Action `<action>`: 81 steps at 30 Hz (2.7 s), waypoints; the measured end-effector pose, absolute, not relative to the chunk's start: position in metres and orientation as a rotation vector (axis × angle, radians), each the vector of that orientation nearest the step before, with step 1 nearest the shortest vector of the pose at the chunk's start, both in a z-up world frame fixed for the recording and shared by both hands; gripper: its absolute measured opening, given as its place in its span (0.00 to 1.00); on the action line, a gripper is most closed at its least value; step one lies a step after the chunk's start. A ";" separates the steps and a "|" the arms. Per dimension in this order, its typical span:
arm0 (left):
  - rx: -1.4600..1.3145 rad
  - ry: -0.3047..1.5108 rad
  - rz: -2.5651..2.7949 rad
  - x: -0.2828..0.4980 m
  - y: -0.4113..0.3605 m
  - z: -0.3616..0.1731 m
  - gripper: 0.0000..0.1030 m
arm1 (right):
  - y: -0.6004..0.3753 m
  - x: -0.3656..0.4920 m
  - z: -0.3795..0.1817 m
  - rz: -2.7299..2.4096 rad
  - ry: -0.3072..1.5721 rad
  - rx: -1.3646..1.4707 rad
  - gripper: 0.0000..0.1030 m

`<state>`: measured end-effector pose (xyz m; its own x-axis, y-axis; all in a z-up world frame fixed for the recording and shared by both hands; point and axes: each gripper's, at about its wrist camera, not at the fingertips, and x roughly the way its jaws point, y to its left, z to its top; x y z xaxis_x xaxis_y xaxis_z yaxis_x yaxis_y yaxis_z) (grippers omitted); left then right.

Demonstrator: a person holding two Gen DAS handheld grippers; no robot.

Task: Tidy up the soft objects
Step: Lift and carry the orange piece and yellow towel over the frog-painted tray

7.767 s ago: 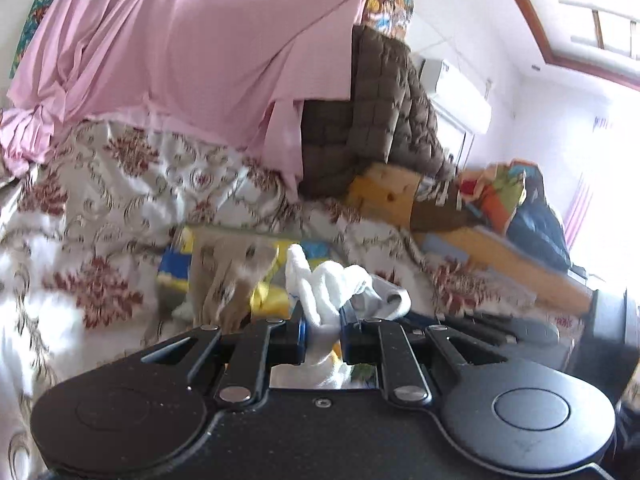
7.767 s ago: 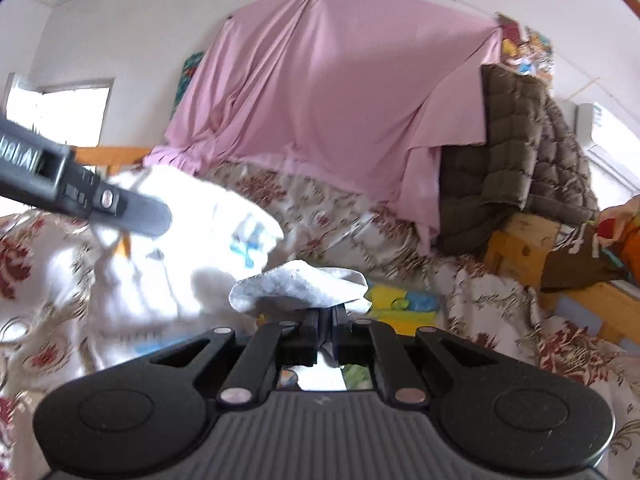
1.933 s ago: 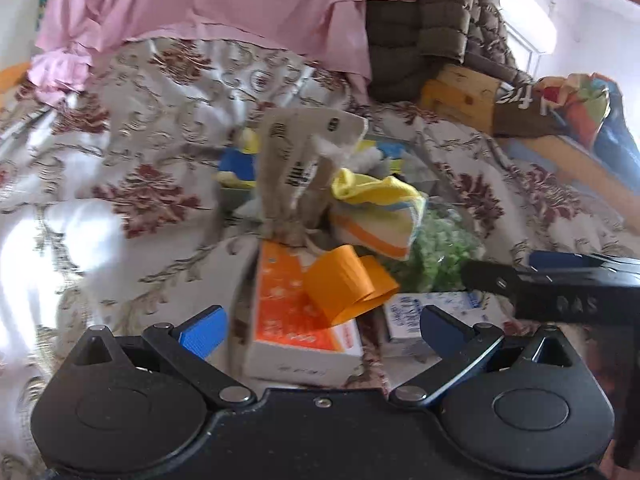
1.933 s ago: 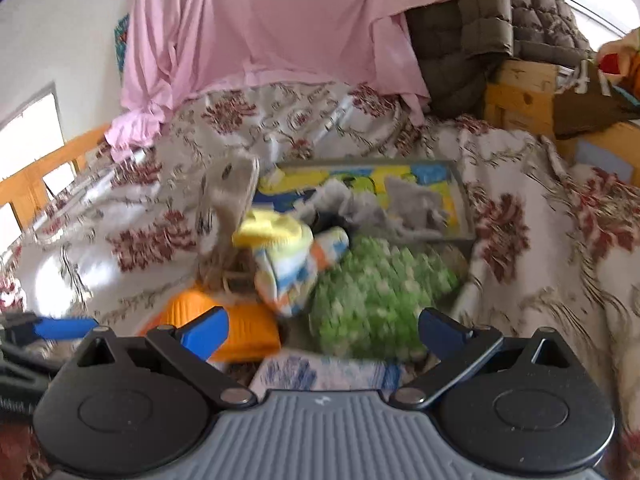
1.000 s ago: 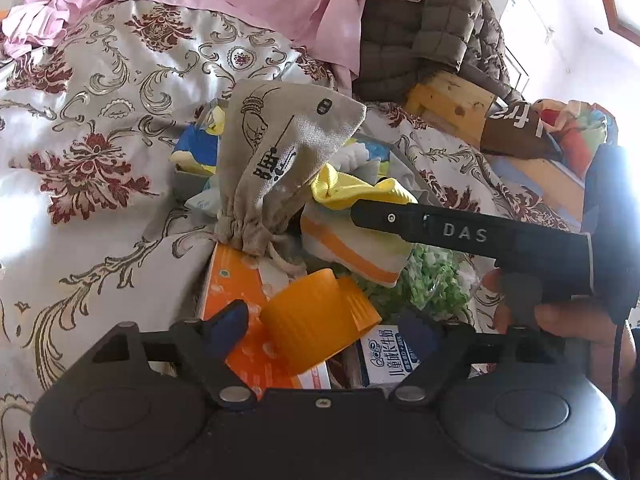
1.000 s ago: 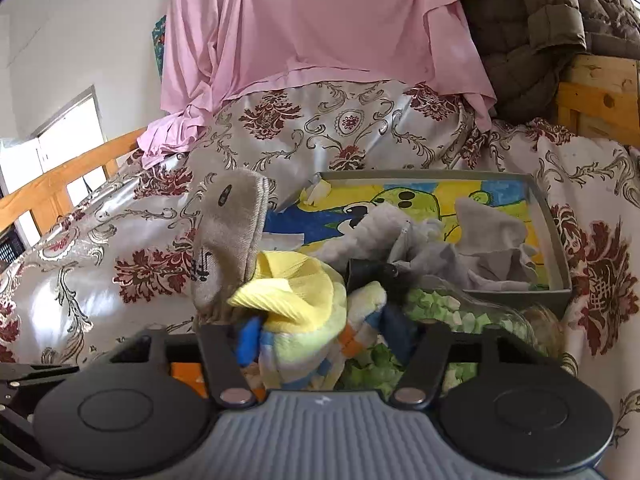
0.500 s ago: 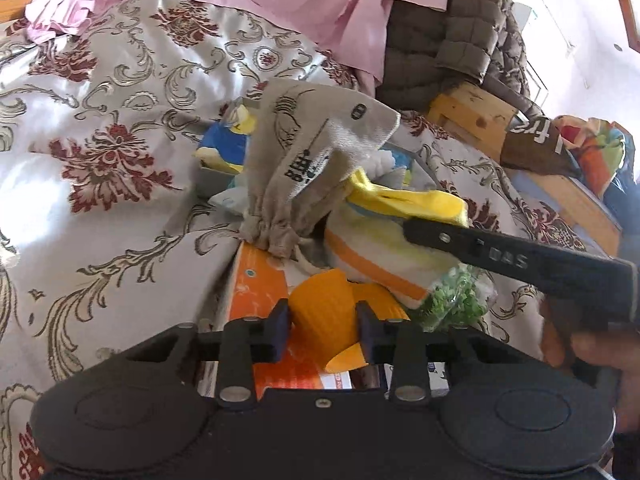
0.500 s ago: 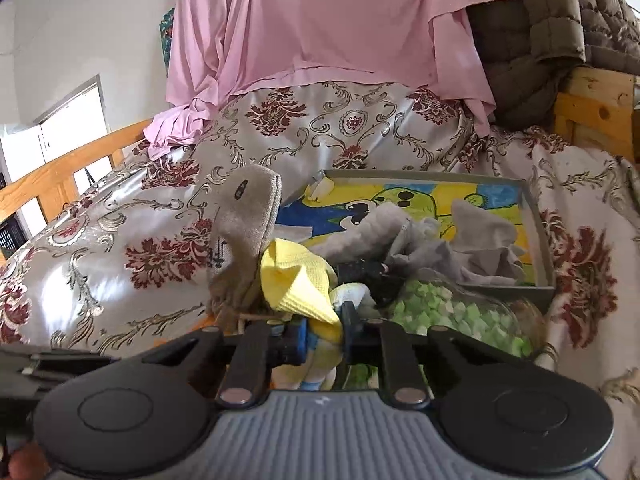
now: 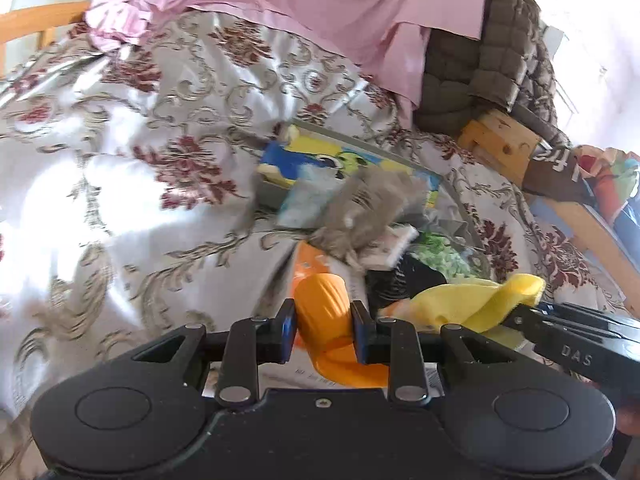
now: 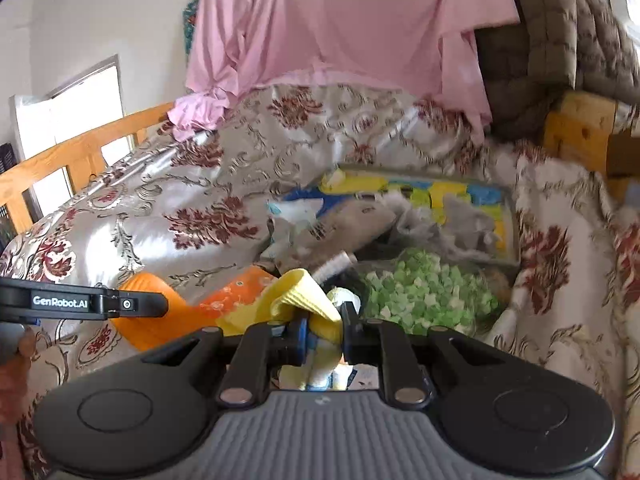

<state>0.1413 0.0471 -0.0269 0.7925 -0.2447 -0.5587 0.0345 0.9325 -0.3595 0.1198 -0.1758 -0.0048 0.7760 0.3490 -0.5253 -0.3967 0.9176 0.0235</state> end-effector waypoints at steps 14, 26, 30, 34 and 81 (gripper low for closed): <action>-0.296 0.713 -0.068 0.140 0.052 -0.038 0.30 | -0.161 0.125 -0.032 0.411 0.697 -0.150 0.22; -0.313 0.769 -0.087 0.147 0.046 -0.047 0.32 | -0.155 0.136 -0.055 0.347 0.797 -0.222 0.53; -0.316 0.777 -0.102 0.148 0.044 -0.049 0.32 | -0.147 0.139 -0.062 0.353 0.803 -0.262 0.53; -0.303 0.794 -0.119 0.149 0.040 -0.051 0.32 | -0.135 0.135 -0.069 0.354 0.785 -0.360 0.51; -0.296 0.371 -0.169 0.257 0.016 0.047 0.23 | -0.188 0.238 0.017 0.212 0.173 -0.136 0.20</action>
<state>0.2567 0.0164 0.0465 0.9186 -0.2154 -0.3313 0.1078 0.9432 -0.3144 0.2380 -0.1882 0.0168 0.9627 0.1975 -0.1851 -0.2209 0.9684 -0.1157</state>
